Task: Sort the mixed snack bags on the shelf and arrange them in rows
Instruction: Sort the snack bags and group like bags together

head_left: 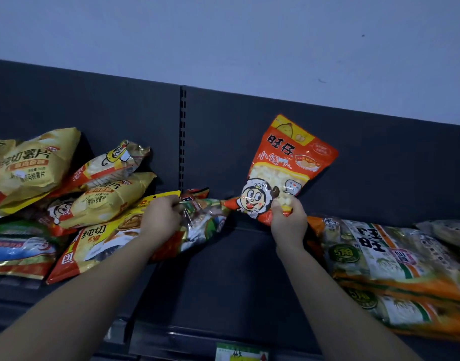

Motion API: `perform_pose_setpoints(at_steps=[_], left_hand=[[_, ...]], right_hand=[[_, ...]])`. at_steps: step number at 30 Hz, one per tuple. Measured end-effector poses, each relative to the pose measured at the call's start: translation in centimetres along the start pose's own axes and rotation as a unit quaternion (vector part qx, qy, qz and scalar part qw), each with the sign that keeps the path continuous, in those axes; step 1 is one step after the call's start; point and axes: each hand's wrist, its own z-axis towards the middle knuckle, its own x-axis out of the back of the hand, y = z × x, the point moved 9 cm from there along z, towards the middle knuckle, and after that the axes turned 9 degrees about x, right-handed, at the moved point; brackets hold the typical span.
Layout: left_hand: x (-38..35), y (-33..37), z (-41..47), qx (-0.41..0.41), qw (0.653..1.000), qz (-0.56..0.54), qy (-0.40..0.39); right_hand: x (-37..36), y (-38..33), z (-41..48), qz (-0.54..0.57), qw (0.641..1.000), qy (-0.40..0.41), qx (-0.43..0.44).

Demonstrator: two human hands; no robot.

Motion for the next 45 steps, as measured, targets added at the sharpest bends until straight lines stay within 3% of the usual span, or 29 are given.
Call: perform_pose_setpoints(at_steps=[3, 6, 10, 14, 22, 23, 25, 27, 28, 30, 33, 36, 40, 45], left_hand=[[2.2, -1.0, 1.3, 0.065, 0.991, -0.117, 0.019], [3.9, -0.6, 1.6, 0.087, 0.985, -0.148, 0.031], [4.7, 0.0, 0.7, 0.075, 0.973, -0.214, 0.038], [4.6, 1.2, -0.1, 0.064, 0.963, -0.260, 0.030], [5.4, 1.9, -0.9, 0.064, 0.932, -0.348, 0.076], [5.4, 2.5, -1.2, 0.058, 0.931, -0.352, 0.079], [5.7, 4.1, -1.7, 0.034, 0.932, -0.348, 0.091], [5.9, 5.5, -2.2, 0.015, 0.933, -0.341, 0.110], [5.9, 6.1, -2.3, 0.009, 0.931, -0.345, 0.116], [5.6, 7.0, -2.4, 0.005, 0.924, -0.363, 0.117], [4.9, 8.6, -2.1, 0.001, 0.909, -0.409, 0.084], [3.8, 11.2, -2.5, -0.032, 0.907, -0.419, 0.027], [1.8, 15.2, -4.1, -0.095, 0.908, -0.404, -0.056], [-1.8, 18.9, -5.6, -0.162, 0.920, -0.330, -0.137]], right_hand=[[0.3, 0.9, 0.1, -0.060, 0.998, -0.025, -0.006], [-0.6, 3.1, -0.9, -0.098, 0.991, -0.089, -0.035], [-3.7, 5.9, -3.3, -0.105, 0.977, -0.176, -0.065], [-5.8, 7.7, -4.5, -0.082, 0.972, -0.197, -0.097], [-7.7, 10.0, -5.6, -0.193, 0.920, -0.325, -0.100], [-7.7, 9.8, -5.6, -0.214, 0.918, -0.321, -0.095], [-7.2, 7.3, -4.8, -0.188, 0.949, -0.251, -0.043], [-6.9, 3.0, -4.2, -0.030, 0.981, -0.190, -0.007], [-7.1, 1.2, -4.3, 0.079, 0.977, -0.196, -0.042], [-8.2, -1.6, -4.8, 0.222, 0.932, -0.254, -0.136], [-7.6, -4.3, -5.0, 0.239, 0.916, -0.292, -0.136], [-5.7, -5.7, -4.8, 0.262, 0.918, -0.278, -0.103], [-0.8, -6.3, -3.2, 0.200, 0.961, -0.181, -0.064], [6.3, -5.4, -1.4, 0.247, 0.962, -0.073, -0.094]])
